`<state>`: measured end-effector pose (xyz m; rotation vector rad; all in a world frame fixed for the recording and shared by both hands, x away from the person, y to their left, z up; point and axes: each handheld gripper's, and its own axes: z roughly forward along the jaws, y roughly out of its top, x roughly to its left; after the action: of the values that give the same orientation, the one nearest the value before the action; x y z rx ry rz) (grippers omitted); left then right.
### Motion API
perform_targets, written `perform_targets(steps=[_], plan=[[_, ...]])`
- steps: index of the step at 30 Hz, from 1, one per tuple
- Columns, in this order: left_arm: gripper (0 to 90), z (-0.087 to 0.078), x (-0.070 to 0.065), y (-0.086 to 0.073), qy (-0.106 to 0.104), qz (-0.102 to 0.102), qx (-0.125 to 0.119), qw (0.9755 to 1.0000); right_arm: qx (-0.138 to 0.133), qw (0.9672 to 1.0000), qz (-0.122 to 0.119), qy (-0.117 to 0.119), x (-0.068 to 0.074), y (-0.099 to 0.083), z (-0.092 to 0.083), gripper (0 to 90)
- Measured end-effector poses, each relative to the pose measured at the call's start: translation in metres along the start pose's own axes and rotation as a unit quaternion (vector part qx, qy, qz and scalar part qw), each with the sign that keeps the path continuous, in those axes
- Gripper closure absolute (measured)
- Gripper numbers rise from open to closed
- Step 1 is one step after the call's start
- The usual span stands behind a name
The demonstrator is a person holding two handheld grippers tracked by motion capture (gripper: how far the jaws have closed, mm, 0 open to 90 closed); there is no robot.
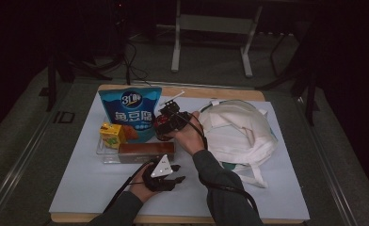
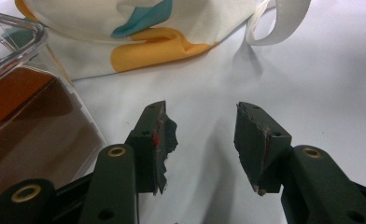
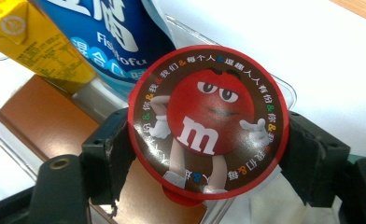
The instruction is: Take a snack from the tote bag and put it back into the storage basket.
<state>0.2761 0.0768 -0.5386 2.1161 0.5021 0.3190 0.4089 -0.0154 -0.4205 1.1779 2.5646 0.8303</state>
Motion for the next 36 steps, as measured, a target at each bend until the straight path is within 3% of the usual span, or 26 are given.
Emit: perform_targets(steps=[21,26,36], plan=[[54.2,0.0004,-0.0002,0.0,0.0,0.0,0.0,1.0,0.023,0.9997,0.004,0.008,-0.0005,-0.0077,0.0036,25.8],[54.2,0.0003,-0.0002,0.0001,0.001,0.001,0.0,1.0,0.03,0.9995,0.006,0.0,-0.0004,-0.0083,0.0051,26.4],[54.2,0.0002,-0.0001,0.0001,0.001,0.002,0.0,1.0,0.033,0.9993,0.013,0.014,-0.003,-0.0097,0.0071,26.3]])
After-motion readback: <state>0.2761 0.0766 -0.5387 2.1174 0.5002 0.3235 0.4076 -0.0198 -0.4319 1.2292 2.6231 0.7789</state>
